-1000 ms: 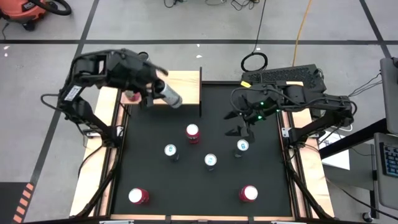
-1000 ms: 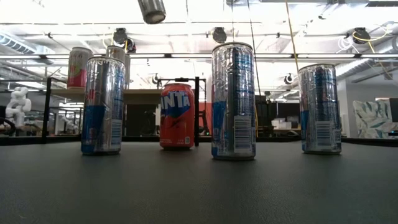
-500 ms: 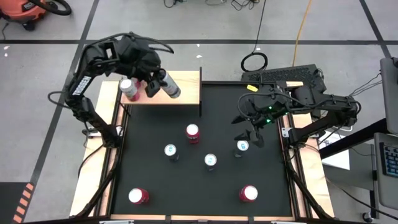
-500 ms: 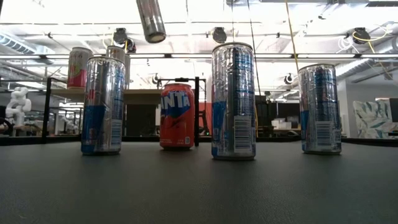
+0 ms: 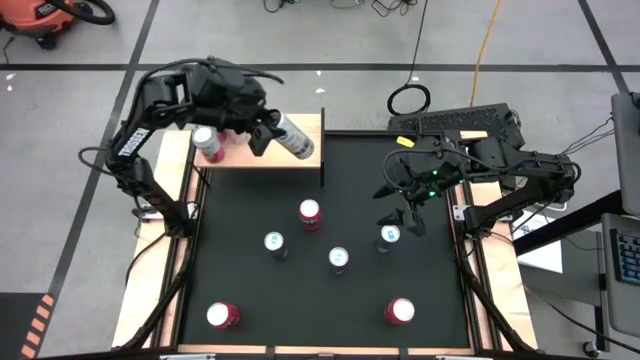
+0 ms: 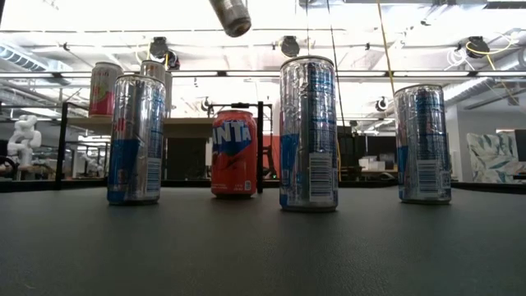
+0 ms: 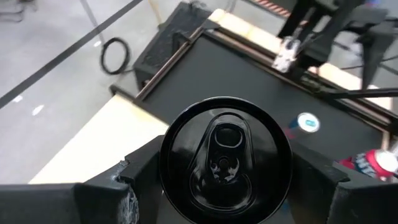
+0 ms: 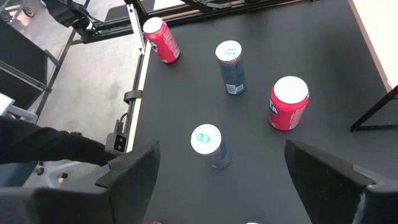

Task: Place canned beverage on shelf
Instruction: Put the white yellow soda can on the shelf aligned with the other white yellow soda cans

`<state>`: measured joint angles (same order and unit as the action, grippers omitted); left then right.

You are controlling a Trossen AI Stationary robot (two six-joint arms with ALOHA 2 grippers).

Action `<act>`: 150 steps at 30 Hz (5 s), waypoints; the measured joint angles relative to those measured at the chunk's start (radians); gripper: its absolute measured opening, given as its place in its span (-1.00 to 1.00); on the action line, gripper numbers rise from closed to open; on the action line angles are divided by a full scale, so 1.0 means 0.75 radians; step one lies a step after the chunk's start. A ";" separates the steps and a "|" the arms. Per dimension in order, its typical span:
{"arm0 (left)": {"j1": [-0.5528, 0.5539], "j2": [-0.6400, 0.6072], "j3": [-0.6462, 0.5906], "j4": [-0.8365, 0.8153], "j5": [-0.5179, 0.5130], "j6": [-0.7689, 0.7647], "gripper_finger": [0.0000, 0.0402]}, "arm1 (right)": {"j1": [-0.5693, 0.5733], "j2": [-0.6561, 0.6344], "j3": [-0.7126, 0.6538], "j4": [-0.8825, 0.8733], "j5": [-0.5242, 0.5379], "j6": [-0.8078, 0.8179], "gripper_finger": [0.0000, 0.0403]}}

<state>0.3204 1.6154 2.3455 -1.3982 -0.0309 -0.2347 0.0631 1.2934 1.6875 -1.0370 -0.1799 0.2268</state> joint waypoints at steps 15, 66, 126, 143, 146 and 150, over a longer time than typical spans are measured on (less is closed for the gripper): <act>-0.405 -0.061 -0.043 -0.211 -0.439 -0.139 0.26 | 0.000 0.000 -0.001 0.013 -0.005 0.000 0.61; 0.306 -0.313 -0.730 -0.225 -0.132 0.754 0.26 | 0.018 0.002 -0.001 0.059 -0.005 0.171 0.61; 0.464 -0.429 -0.988 -0.033 -0.137 0.988 0.42 | 0.032 0.002 -0.001 0.060 0.036 0.233 0.61; 0.464 -0.427 -0.988 -0.032 -0.189 0.984 0.42 | 0.032 0.002 -0.001 0.060 0.036 0.236 0.61; 0.464 -0.427 -0.988 -0.032 -0.189 0.984 0.42 | 0.032 0.002 -0.001 0.060 0.036 0.236 0.61; 0.464 -0.427 -0.988 -0.032 -0.189 0.984 0.42 | 0.032 0.002 -0.001 0.060 0.036 0.236 0.61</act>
<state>0.6682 1.2953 1.6047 -1.4220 -0.1724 0.5030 0.0872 1.2945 1.6867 -0.9920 -0.1528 0.4038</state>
